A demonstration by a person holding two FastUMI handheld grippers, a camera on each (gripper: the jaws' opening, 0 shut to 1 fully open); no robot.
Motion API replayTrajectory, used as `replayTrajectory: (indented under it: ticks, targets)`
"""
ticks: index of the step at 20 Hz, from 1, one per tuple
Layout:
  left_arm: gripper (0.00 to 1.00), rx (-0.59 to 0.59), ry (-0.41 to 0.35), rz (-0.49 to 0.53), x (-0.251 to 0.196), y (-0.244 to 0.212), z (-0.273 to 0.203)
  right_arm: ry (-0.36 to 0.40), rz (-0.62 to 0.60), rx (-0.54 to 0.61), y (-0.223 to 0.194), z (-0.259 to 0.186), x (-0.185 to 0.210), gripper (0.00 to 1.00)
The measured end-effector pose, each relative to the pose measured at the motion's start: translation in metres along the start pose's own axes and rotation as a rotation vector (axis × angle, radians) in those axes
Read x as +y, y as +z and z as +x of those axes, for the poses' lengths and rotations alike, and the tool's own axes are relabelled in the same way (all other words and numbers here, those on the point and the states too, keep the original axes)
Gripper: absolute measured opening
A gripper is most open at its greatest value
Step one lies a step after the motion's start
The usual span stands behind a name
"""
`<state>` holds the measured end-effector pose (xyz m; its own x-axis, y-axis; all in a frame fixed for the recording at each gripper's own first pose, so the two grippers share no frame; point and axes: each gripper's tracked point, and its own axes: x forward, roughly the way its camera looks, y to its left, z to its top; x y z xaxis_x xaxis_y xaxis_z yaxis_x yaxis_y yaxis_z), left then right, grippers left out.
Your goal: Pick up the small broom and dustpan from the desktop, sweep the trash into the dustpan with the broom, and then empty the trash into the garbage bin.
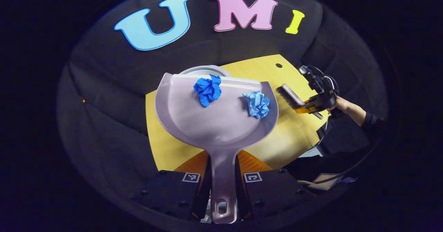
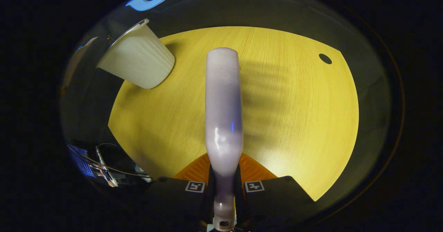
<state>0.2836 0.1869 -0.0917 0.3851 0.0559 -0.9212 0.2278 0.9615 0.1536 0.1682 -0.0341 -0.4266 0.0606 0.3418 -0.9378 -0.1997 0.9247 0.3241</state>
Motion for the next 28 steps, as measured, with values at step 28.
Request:
replayTrajectory:
  ticks: [28]
  targets:
    - [0.29, -0.316, 0.172, 0.083, -0.025, 0.070, -0.020, 0.029, 0.125, -0.054, 0.012, -0.008, 0.004, 0.28]
